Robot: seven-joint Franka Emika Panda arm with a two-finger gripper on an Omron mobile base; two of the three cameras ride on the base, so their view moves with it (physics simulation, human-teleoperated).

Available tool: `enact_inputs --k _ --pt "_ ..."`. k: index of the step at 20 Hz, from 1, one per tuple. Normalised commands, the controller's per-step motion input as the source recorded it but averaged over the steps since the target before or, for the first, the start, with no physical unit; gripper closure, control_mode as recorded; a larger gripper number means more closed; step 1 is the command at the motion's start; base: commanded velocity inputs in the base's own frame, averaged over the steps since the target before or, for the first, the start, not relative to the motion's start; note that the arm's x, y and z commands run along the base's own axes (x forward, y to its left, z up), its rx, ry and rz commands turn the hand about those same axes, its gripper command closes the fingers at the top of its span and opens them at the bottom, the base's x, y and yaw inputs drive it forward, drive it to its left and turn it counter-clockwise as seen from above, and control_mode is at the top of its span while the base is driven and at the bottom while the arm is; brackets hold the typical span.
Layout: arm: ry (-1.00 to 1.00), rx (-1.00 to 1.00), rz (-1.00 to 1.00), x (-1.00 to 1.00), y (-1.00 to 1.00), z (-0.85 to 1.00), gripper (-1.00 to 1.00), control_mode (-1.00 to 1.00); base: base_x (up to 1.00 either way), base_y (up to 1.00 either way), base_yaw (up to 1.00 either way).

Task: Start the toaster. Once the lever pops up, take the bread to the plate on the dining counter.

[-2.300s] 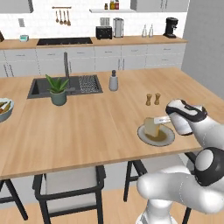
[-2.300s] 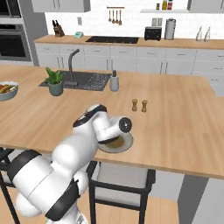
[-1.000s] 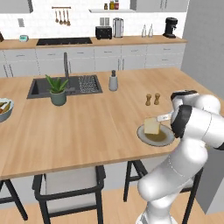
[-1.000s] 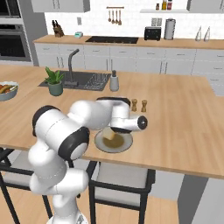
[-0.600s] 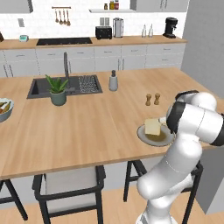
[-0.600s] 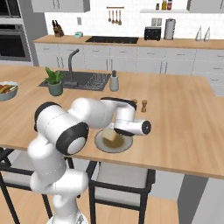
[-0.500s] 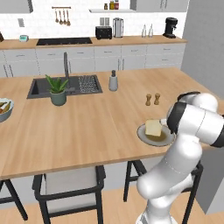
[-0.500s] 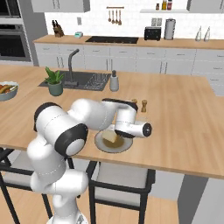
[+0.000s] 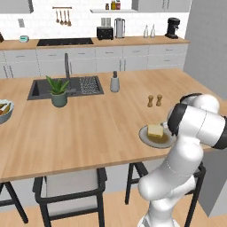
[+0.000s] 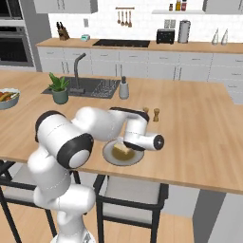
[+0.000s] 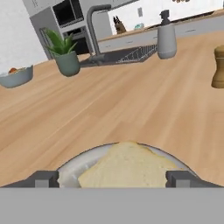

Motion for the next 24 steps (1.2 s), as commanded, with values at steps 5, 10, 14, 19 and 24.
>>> enact_inputs --k 5,10,14,19,24 --pt "0.0 -0.08 -0.01 0.08 -0.34 0.01 -1.0 -1.0 0.0 0.0 0.0" --pt "0.02 -0.09 -0.08 -0.39 -0.14 0.36 -1.0 -1.0 0.0 0.0 0.0" --pt "0.01 -0.16 -0.16 -0.97 0.16 0.6 -1.0 -1.0 0.0 0.0 0.0" --pt "0.11 -0.2 -0.17 -0.74 0.45 0.83 -1.0 -1.0 0.0 0.0 0.0" --pt "0.13 -0.13 -0.28 -0.8 0.51 0.88 -1.0 -1.0 0.0 0.0 0.0"
